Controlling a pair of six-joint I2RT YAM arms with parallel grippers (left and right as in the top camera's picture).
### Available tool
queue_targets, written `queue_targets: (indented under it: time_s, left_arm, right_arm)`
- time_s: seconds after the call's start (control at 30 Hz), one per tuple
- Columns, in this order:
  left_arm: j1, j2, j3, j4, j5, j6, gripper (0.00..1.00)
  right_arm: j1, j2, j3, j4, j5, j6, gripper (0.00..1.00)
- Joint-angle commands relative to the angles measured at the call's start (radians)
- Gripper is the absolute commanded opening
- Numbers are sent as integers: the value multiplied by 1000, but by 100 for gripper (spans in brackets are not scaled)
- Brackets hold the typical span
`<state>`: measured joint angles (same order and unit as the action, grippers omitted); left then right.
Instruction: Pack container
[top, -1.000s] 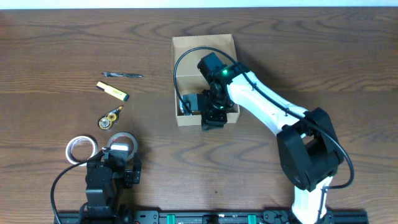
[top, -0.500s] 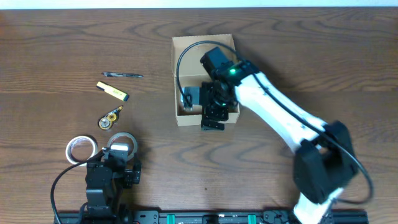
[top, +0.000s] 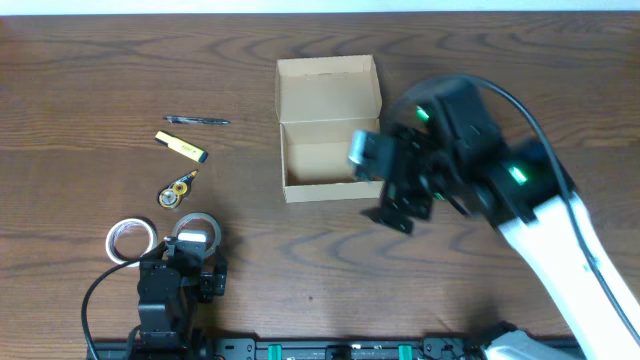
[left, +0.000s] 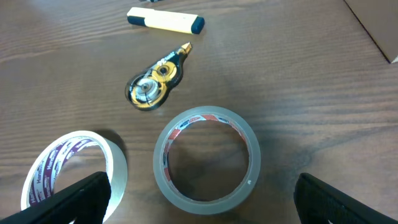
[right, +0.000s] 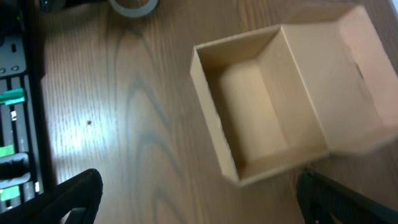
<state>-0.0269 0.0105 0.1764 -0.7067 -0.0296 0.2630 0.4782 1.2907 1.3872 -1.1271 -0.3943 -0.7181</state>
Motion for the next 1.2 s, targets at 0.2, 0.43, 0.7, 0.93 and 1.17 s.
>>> queue_targets:
  time_s: [0.2, 0.43, 0.7, 0.93, 1.17]
  left_arm:
    - [4, -4, -15, -26, -3, 6, 95]
    - [4, -4, -15, -26, -3, 6, 95]
    - [4, -4, -15, -26, -3, 6, 95]
    - [4, -4, -15, -26, -3, 6, 95]
    - [4, -4, -15, -26, -3, 6, 95]
  right_arm:
    - [-73, -576, -440, 113, 66, 288, 99]
    - [-73, -894, -513, 84, 225, 440, 99]
    - [-73, -933, -537, -5, 507, 425, 99]
    - [-76, -960, -692, 72, 580, 380, 99]
    - [-147, -1066, -943, 298, 571, 381, 99]
